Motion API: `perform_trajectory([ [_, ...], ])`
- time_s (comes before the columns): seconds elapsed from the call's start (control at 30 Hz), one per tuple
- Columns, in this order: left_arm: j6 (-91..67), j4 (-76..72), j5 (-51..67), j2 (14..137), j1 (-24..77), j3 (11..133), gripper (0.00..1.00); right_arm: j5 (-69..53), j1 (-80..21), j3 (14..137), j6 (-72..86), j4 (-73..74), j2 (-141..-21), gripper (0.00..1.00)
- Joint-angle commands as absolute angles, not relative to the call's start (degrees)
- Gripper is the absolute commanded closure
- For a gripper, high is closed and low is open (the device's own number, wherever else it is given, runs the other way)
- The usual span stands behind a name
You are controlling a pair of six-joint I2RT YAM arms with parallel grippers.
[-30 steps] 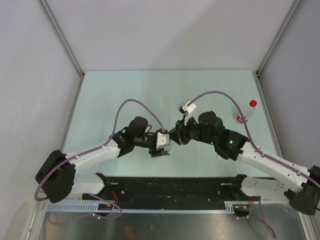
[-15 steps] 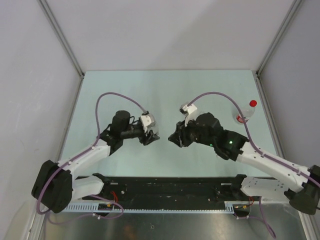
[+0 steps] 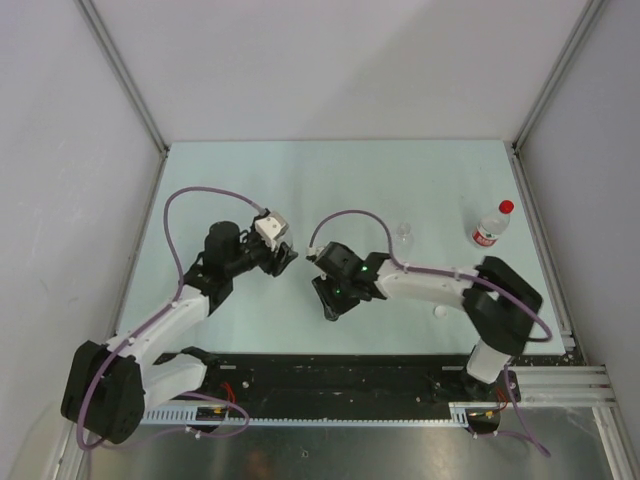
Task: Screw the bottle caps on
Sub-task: Place the bottle cap at the center of the board.
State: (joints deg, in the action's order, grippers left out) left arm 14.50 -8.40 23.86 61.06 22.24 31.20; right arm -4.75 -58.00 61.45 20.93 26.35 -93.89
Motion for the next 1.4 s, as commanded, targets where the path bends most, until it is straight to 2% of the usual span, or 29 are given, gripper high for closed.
perform_trajectory([
  [0.0,14.77,-7.62,25.35,58.42,21.14,31.43,0.47,-3.41,-57.50,66.02,20.80,28.47,-102.02,0.88],
  [0.1,15.44,-6.11,29.10,57.76,20.95,31.38,0.47,-0.86,-57.35,67.23,21.98,28.07,-105.25,0.79],
  [0.2,16.66,-4.88,31.90,57.39,20.92,31.30,0.47,2.24,-57.34,67.39,22.92,27.55,-106.34,0.57],
  [0.3,17.96,-4.02,33.66,57.21,20.84,31.25,0.47,4.08,-57.62,67.41,22.77,27.36,-105.46,0.40],
  [0.43,18.57,-3.55,36.13,56.95,20.75,31.16,0.48,6.58,-58.33,67.41,21.52,27.21,-99.86,0.27],
  [0.6,20.05,-2.50,39.28,55.69,20.58,30.19,0.48,8.62,-59.83,67.41,18.45,28.11,-86.81,0.20],
  [0.77,23.96,-0.59,48.28,54.43,20.57,29.83,0.47,13.05,-59.61,67.41,18.81,27.86,-73.78,0.16],
  [0.9,26.28,-0.43,51.31,53.94,21.25,29.29,0.47,8.96,-58.66,67.42,19.32,23.98,-67.98,0.15],
  [1.17,30.54,1.50,51.22,54.74,24.94,28.70,0.45,2.97,-58.25,68.22,19.75,13.79,-68.25,0.15],
  [1.37,31.85,1.65,50.53,55.12,26.23,28.59,0.45,-0.93,-58.36,71.17,19.77,14.28,-73.26,0.17],
])
